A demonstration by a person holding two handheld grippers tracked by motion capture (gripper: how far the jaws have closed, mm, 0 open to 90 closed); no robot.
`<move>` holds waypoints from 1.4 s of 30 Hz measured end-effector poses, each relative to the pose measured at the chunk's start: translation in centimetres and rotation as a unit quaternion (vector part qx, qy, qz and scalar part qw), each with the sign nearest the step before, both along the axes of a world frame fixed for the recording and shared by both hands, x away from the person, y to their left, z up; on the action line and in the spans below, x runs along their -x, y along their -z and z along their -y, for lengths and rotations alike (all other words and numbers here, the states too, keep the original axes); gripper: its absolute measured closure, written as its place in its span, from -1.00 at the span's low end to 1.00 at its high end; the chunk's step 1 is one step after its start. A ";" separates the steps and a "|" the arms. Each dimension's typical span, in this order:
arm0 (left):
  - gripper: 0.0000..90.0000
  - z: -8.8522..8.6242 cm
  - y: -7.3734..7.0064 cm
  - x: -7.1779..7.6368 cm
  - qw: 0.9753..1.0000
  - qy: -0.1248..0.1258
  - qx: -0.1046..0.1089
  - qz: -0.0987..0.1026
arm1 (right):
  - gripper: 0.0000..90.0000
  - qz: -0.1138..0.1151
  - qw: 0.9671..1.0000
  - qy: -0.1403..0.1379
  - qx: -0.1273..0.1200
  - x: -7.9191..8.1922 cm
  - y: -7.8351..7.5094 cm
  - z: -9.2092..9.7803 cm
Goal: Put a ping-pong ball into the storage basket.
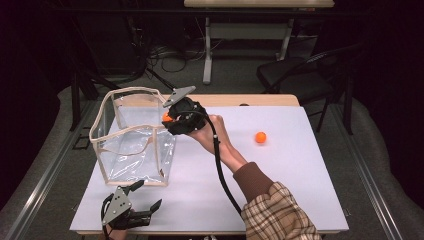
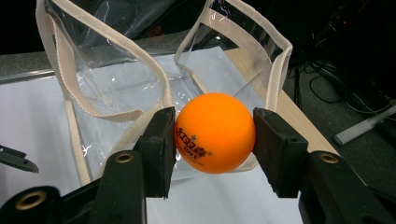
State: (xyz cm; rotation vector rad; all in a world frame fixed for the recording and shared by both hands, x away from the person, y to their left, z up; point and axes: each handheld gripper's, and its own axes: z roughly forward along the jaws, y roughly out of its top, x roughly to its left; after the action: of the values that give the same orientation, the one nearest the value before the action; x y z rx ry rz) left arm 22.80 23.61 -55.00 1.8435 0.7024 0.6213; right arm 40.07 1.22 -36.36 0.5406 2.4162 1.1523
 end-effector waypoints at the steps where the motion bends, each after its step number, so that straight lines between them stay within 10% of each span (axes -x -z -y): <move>1: -0.65 0.0 0.0 0.0 1.000 0.000 -0.001 0.001 | 0.13 0.001 1.000 -0.001 -0.002 -0.1 -0.1 0.0; 42: -0.65 0.0 0.0 0.0 1.000 0.002 0.001 0.001 | 0.13 -0.001 1.000 0.007 0.010 -1.8 -1.0 -3.1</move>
State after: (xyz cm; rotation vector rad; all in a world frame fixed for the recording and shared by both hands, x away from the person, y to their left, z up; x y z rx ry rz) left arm 22.76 23.63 -54.98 1.8423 0.6973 0.6197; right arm 41.84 4.32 -35.38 0.5503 2.4193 1.1209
